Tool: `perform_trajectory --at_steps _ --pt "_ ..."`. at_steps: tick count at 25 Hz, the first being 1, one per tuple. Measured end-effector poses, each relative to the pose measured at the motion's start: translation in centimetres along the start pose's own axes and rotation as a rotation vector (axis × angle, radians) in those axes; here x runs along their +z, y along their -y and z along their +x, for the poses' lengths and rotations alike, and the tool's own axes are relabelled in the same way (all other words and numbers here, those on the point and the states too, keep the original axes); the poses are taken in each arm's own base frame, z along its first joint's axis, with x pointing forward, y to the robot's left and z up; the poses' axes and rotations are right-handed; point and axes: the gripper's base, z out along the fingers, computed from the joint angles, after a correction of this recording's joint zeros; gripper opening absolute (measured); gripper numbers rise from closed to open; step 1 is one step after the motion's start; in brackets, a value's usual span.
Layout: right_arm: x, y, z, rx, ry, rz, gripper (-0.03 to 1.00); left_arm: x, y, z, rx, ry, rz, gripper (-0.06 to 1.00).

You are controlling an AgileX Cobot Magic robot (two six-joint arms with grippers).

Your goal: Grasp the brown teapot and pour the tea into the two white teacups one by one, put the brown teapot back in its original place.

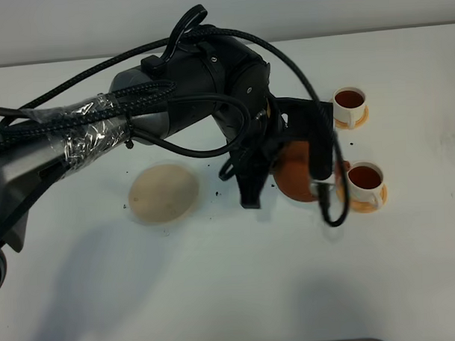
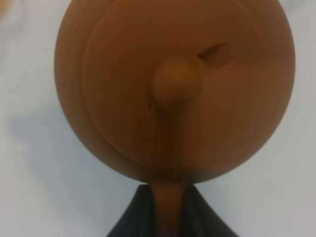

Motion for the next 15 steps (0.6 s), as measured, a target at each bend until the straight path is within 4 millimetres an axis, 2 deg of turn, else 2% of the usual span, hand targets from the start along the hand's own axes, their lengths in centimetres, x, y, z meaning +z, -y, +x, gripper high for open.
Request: perform_trajectory --at_steps 3,9,15 --pt "0.0 0.0 0.0 0.0 0.0 0.0 0.24 0.2 0.6 -0.2 -0.217 0.006 0.069 0.11" --pt "0.0 0.0 0.0 0.0 0.0 0.0 0.24 1.3 1.7 0.4 -0.553 -0.118 0.172 0.11" --pt "0.0 0.0 0.0 0.0 0.0 0.0 0.24 1.7 1.6 0.2 -0.63 -0.103 0.158 0.11"
